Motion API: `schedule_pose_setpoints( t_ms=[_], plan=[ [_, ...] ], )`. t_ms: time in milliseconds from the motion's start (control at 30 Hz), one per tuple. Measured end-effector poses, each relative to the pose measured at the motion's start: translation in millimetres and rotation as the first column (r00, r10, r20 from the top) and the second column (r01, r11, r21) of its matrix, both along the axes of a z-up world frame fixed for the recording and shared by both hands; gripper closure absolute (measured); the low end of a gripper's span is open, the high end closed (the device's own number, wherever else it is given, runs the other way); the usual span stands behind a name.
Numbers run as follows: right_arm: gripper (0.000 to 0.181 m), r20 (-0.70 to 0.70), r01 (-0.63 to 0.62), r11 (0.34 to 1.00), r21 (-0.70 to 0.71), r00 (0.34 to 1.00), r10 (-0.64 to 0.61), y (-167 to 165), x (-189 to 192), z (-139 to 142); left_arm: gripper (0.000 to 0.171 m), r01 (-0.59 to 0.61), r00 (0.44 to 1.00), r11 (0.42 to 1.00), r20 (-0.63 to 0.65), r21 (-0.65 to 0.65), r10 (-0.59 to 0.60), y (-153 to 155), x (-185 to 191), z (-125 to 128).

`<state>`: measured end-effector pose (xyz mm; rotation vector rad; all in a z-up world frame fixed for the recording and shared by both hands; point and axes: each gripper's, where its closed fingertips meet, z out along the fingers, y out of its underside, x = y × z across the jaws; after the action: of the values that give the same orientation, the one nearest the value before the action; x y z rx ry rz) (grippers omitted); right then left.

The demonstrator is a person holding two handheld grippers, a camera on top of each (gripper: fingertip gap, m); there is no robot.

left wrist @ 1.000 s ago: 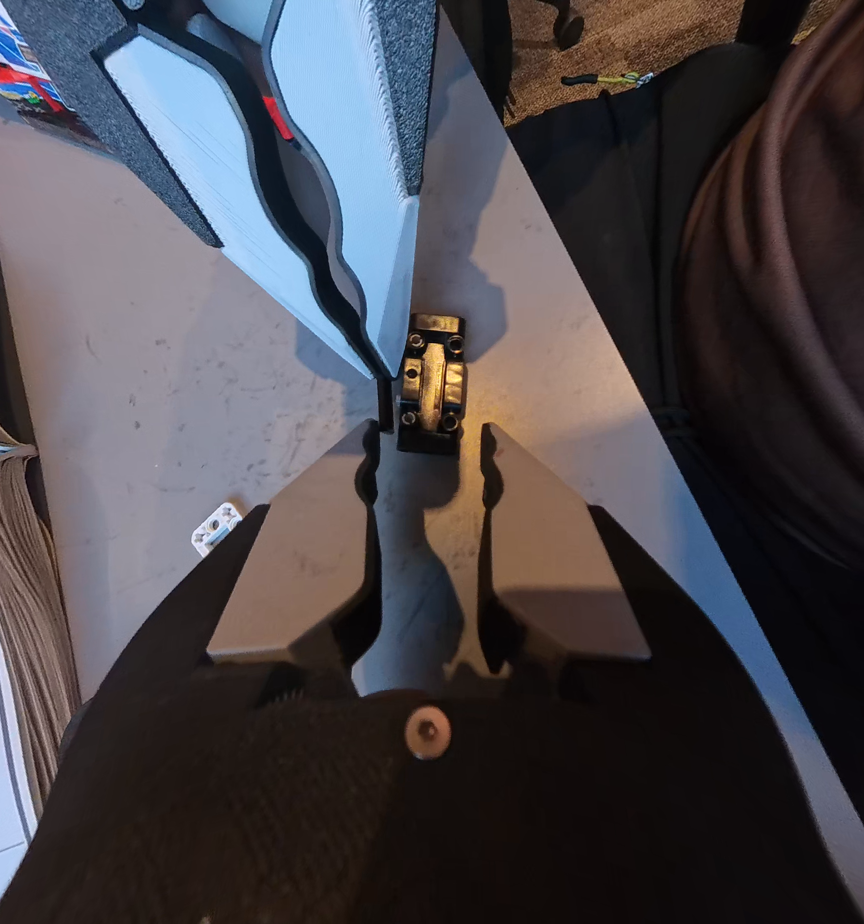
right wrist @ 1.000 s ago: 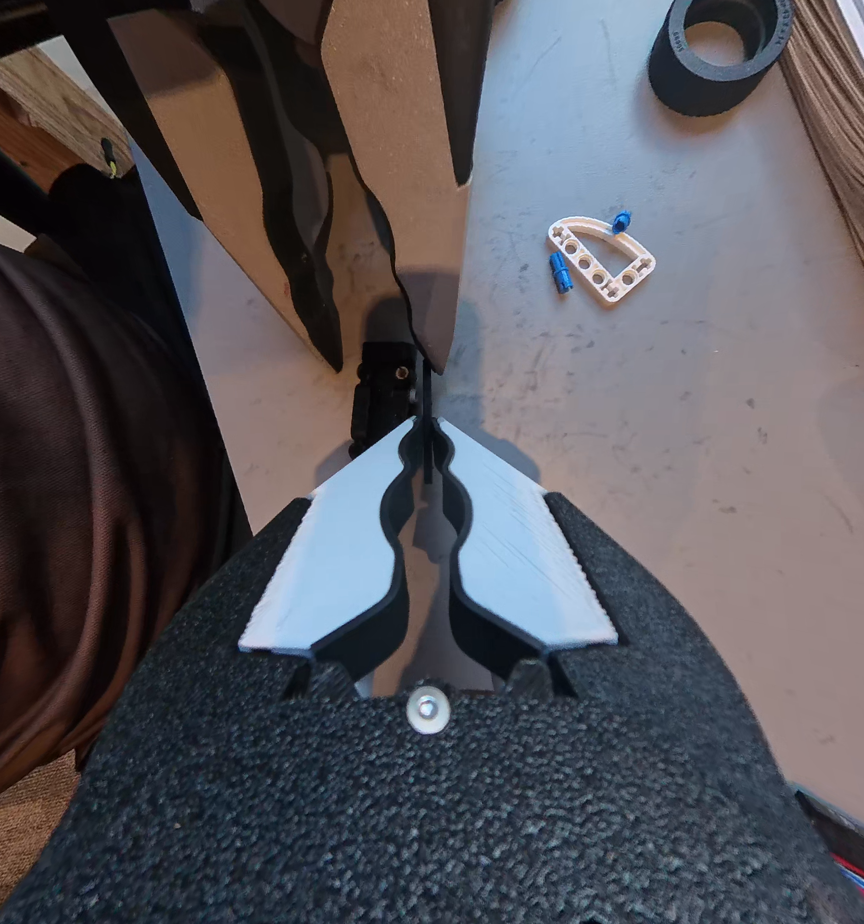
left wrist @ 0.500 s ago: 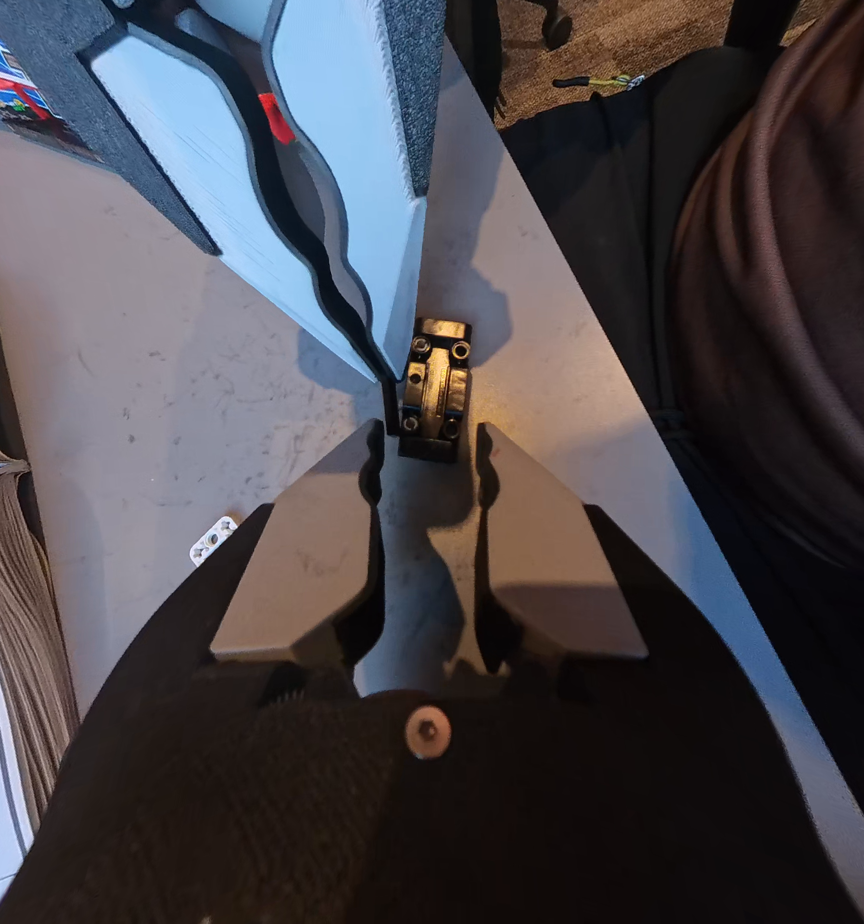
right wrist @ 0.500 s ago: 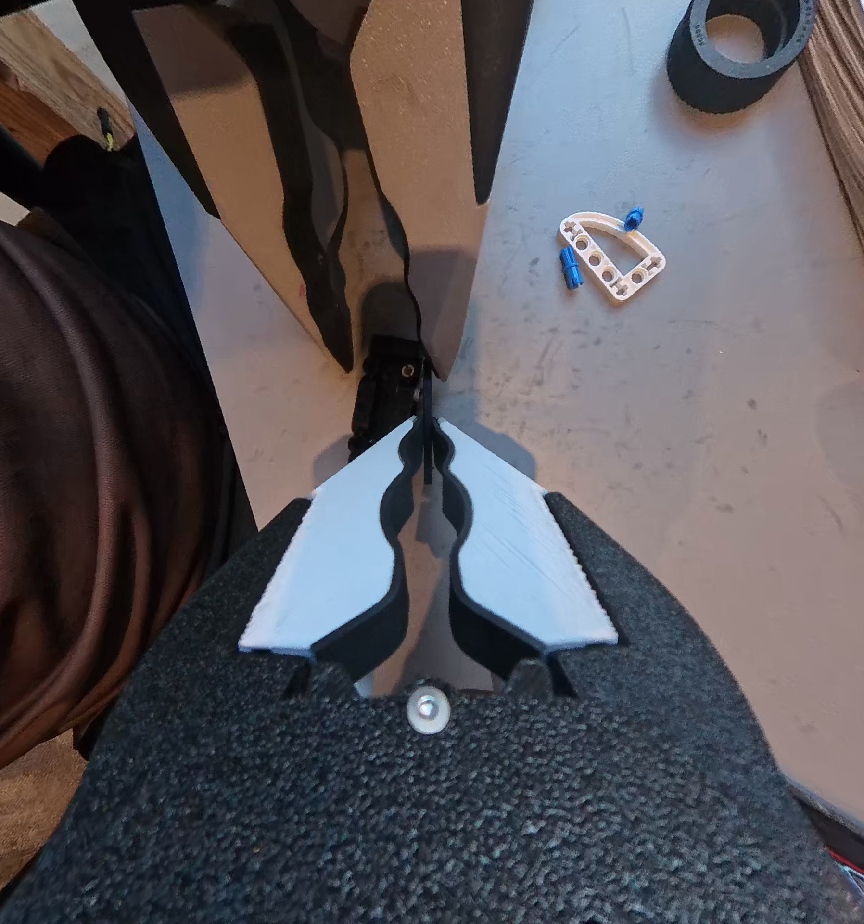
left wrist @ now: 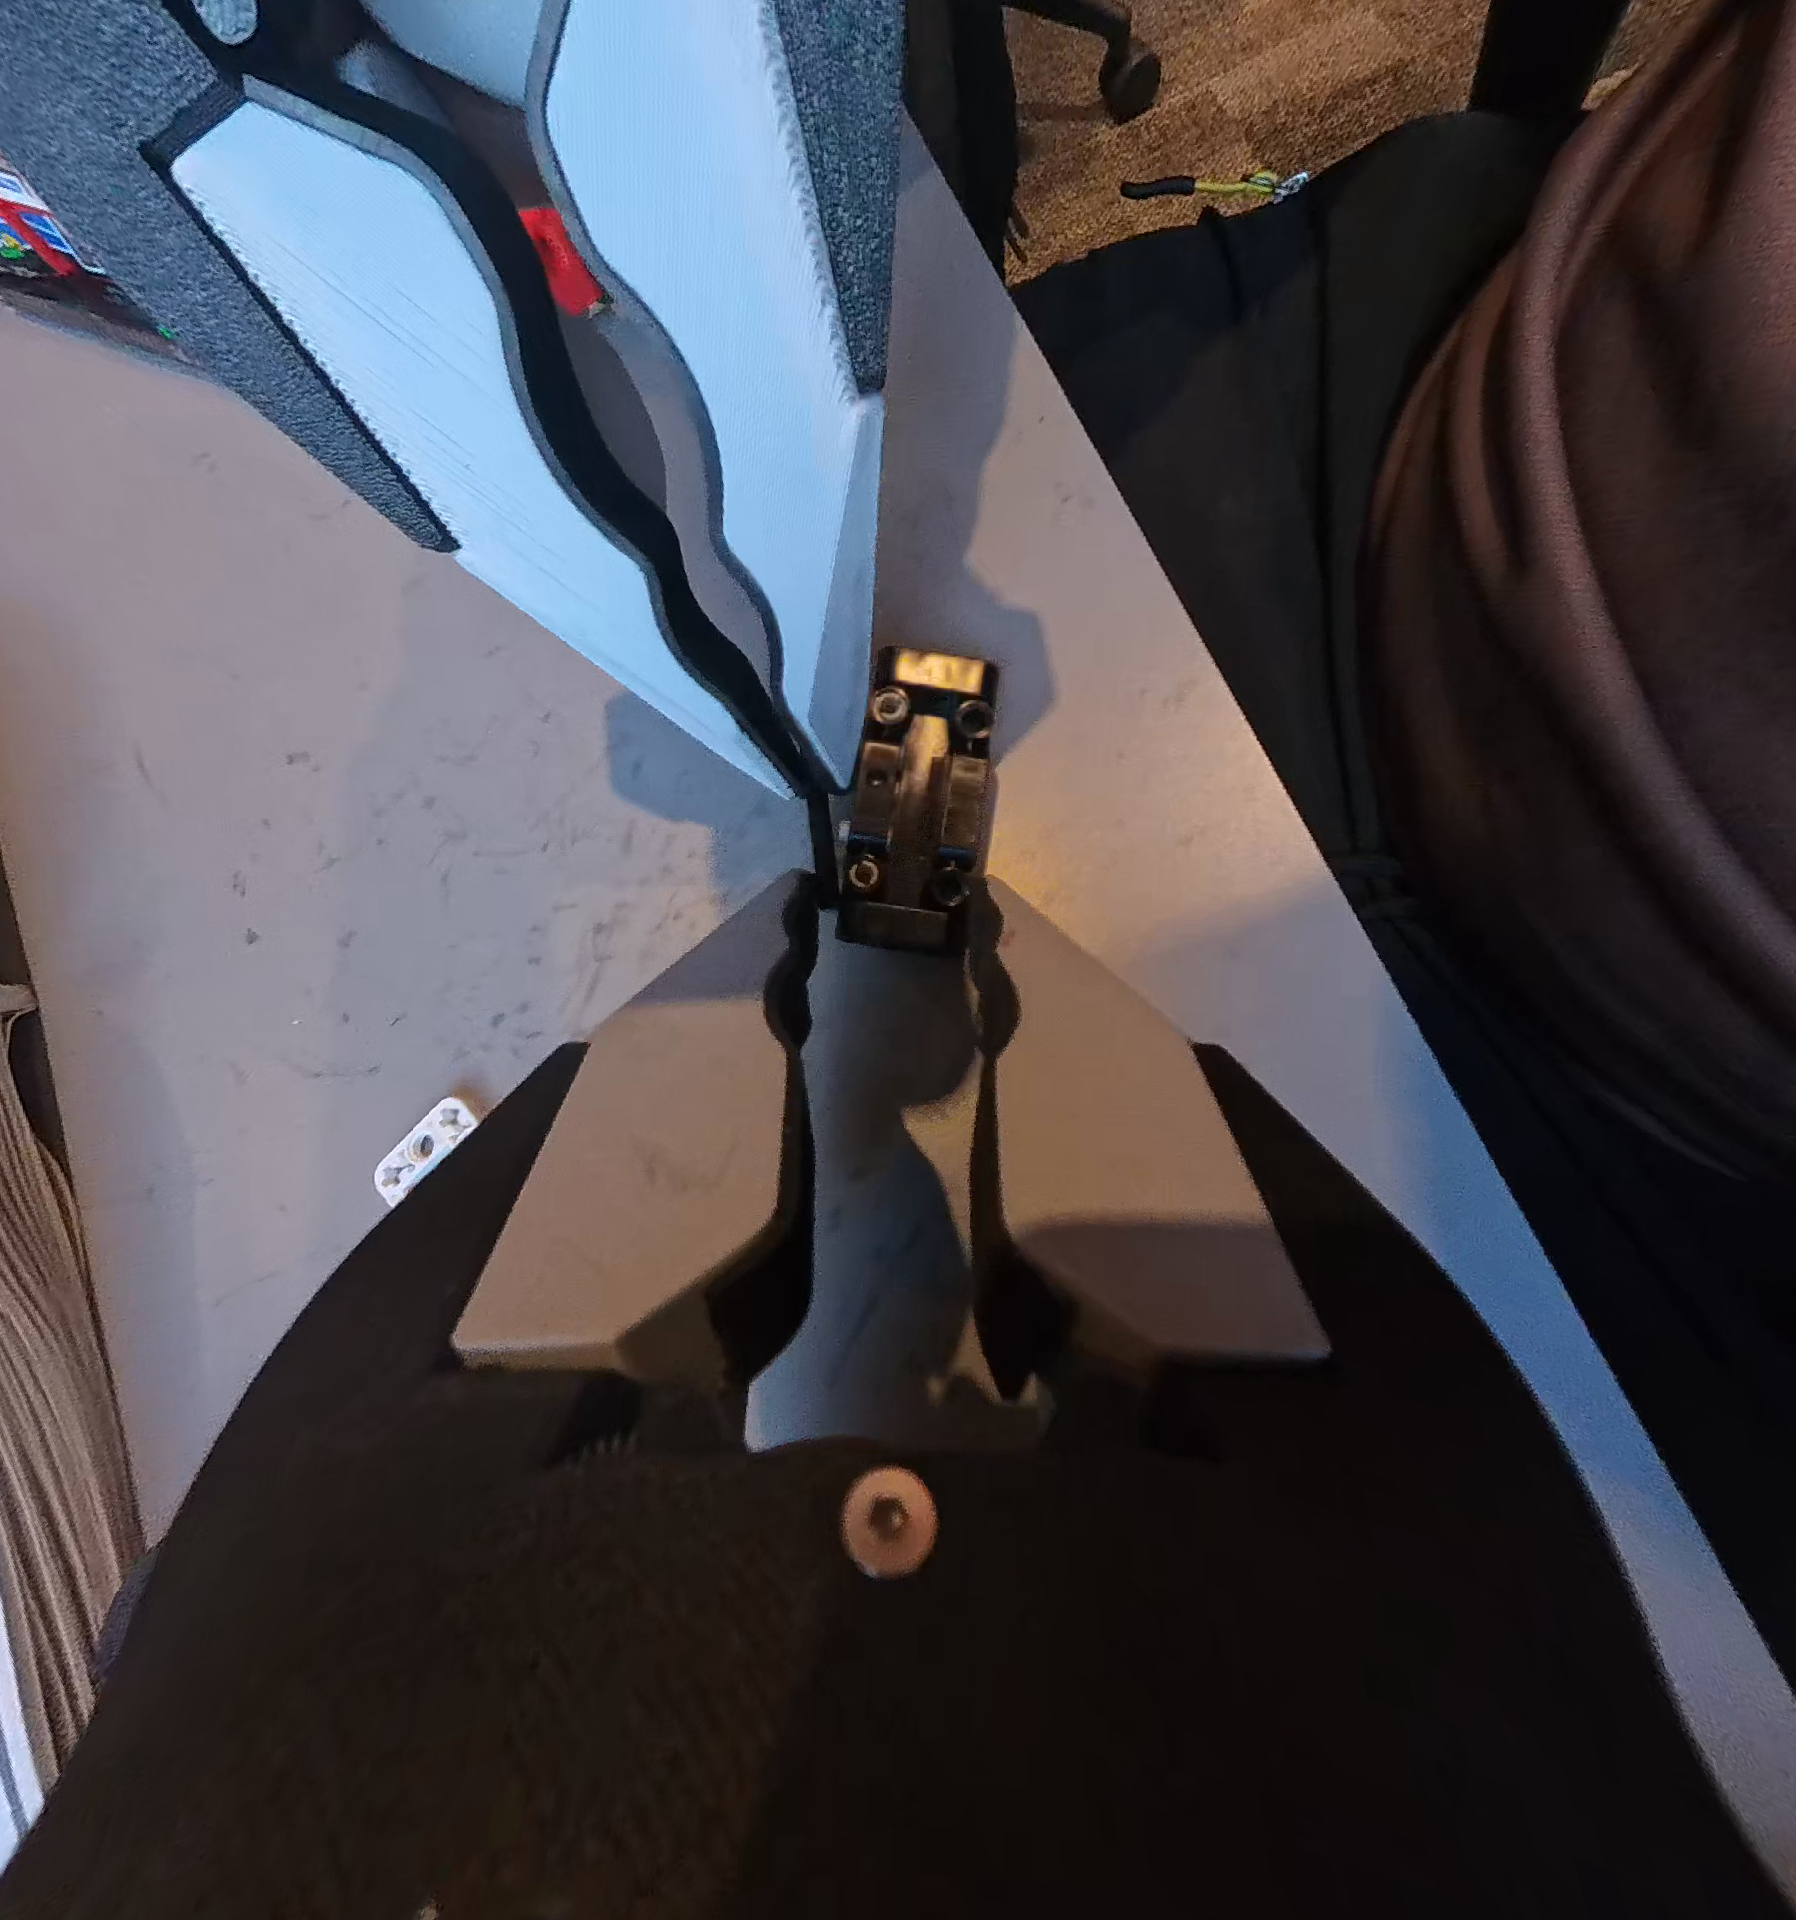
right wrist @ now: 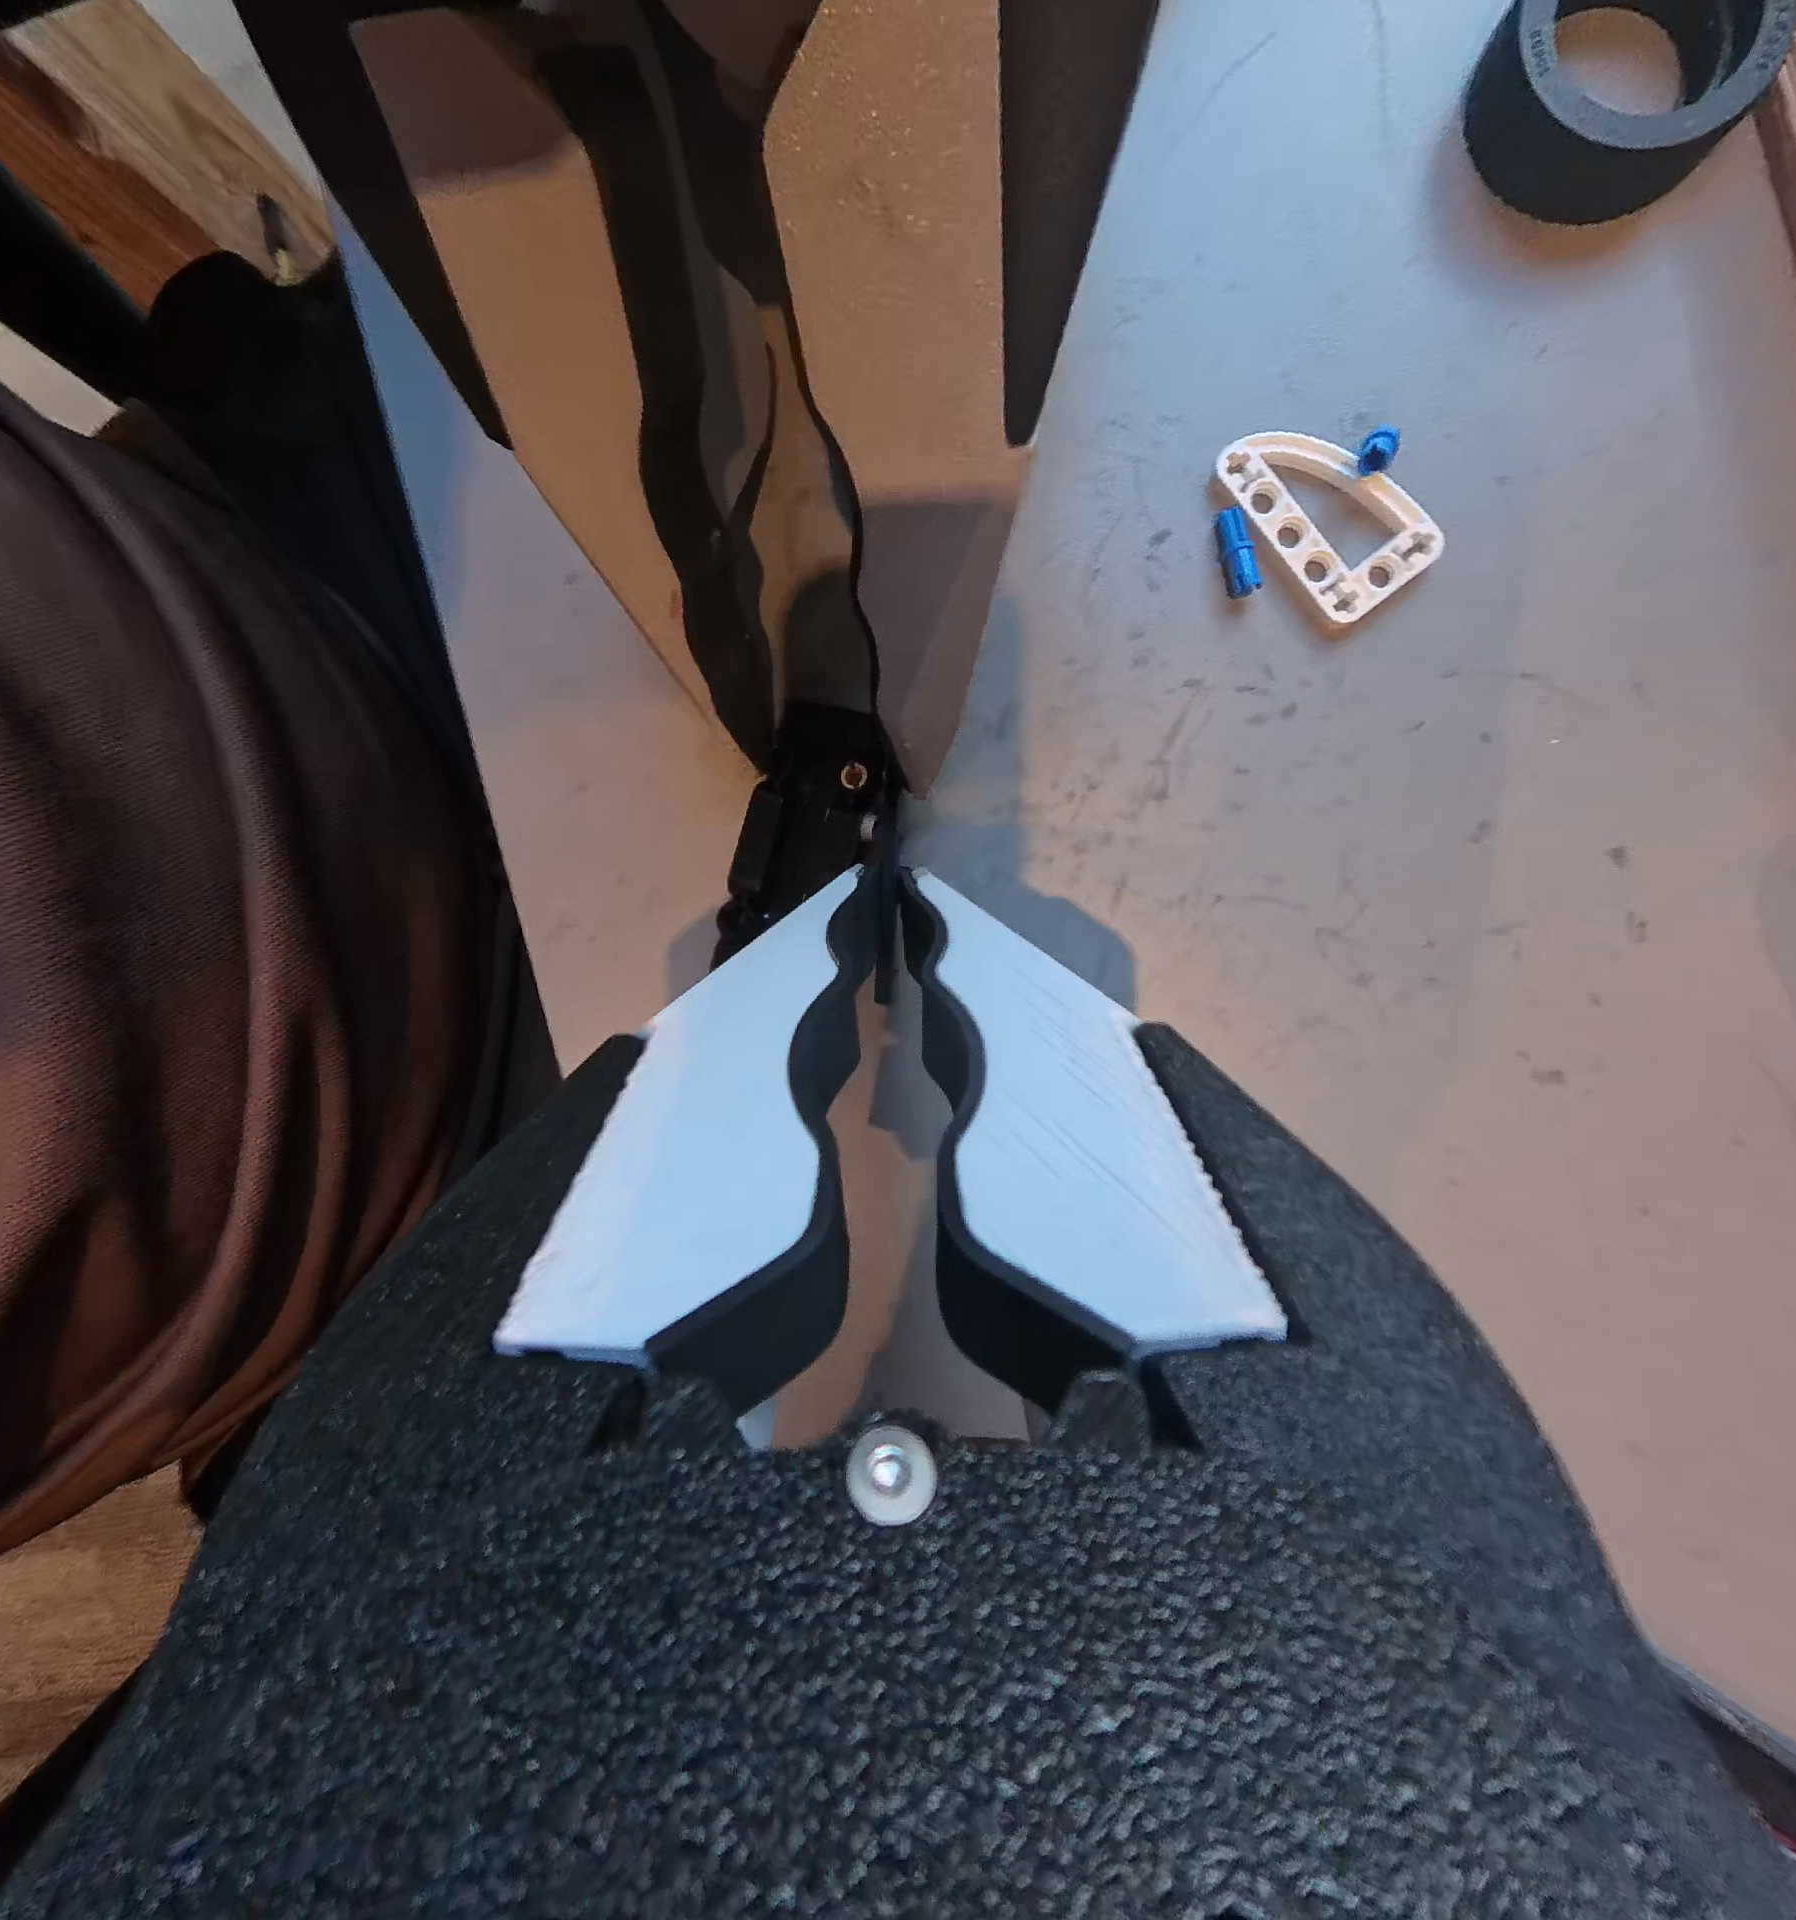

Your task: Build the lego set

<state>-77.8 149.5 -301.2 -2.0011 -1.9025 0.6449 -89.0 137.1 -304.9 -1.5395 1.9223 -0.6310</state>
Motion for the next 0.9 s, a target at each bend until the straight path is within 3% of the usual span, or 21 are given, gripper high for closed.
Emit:
schedule_pose_setpoints(
  t_ms=[467, 700, 900],
  plan=[
    [0.174, -0.084, -0.053, 0.989, -0.140, 0.996, 0.041, -8.1, 4.2, 1.8, 0.145, 0.035, 0.999, 0.999, -0.001, -0.004, -0.035, -6.5, 3.4, -0.1],
    [0.145, -0.166, -0.062, 0.981, -0.185, 0.986, 0.031, -14.6, 8.2, 14.0, 0.146, 0.041, 0.999, 0.999, 0.015, -0.007, -0.041, -8.4, 3.4, -0.1],
    [0.130, -0.168, 0.037, 0.996, -0.084, 0.984, -0.050, -22.4, 17.5, 7.4, 0.146, 0.023, 0.999, 1.000, 0.035, -0.017, -0.023, -8.0, 2.9, 0.0]
  ],
)
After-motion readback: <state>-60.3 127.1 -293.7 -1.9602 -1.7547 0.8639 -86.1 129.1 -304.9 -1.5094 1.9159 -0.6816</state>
